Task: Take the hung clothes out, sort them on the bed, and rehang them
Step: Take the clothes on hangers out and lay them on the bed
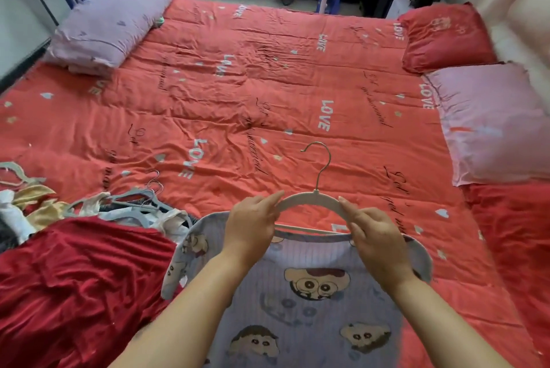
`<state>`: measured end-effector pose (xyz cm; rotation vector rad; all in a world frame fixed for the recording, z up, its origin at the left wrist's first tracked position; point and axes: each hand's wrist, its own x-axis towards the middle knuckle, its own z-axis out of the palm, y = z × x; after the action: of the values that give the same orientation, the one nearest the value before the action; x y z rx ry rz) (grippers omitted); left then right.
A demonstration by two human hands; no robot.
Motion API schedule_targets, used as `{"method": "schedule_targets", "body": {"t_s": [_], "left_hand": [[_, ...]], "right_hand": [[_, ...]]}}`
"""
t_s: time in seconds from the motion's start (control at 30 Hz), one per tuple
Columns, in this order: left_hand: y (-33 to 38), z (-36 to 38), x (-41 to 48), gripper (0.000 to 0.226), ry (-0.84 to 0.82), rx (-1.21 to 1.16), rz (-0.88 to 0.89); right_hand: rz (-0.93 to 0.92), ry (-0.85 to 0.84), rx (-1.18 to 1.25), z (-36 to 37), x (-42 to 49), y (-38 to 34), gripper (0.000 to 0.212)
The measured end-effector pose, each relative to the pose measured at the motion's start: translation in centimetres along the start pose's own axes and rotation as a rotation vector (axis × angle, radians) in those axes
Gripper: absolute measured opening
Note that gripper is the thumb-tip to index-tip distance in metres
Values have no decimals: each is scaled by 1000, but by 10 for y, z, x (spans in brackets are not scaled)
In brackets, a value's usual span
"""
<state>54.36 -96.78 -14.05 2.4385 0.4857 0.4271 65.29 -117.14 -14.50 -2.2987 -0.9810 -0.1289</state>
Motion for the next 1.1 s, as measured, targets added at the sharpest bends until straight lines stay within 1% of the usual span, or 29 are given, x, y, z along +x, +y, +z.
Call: {"method": "schedule_targets", "body": {"t_s": [0.1,0.23,0.27,0.33,0.37,0.43,0.5,0.6,0.67,0.77,1.0,1.1], "left_hand": [[-16,24,10,51,2,45,-93],[-33,50,-3,52,-91,57,-223],[-39,56,-7,51,-127,71,-260],[-51,69,-15,52,-185,92,-318],[-57,74,-18,53,-216,93,-353],[-66,82,-24,53,-271,89,-416],[-72,90,-30,53,-311,110,-453],[-77,96,-39,52,-348,110,-485],[-79,96,-44,52,-370,122,-493],[-80,91,-51,51,-361,127,-506],[-81,57,-58,47,-321,156,-499],[-82,35,-64,44,-274,163,-487]], "right_hand": [[67,-79,26,32,24,28,44],[168,-219,43,81,53,58,53],[193,-246,8,95,59,65,55],[258,-328,-140,123,66,79,59],[289,-394,-208,135,66,83,61],[325,-530,-246,151,58,85,63],[328,-612,-212,161,40,83,60],[319,-691,-136,166,5,78,52],[332,-722,-112,164,-15,73,47],[328,-730,-69,157,-32,63,44],[273,-684,-27,142,-29,20,41],[241,-651,-21,140,-24,-2,40]]}}
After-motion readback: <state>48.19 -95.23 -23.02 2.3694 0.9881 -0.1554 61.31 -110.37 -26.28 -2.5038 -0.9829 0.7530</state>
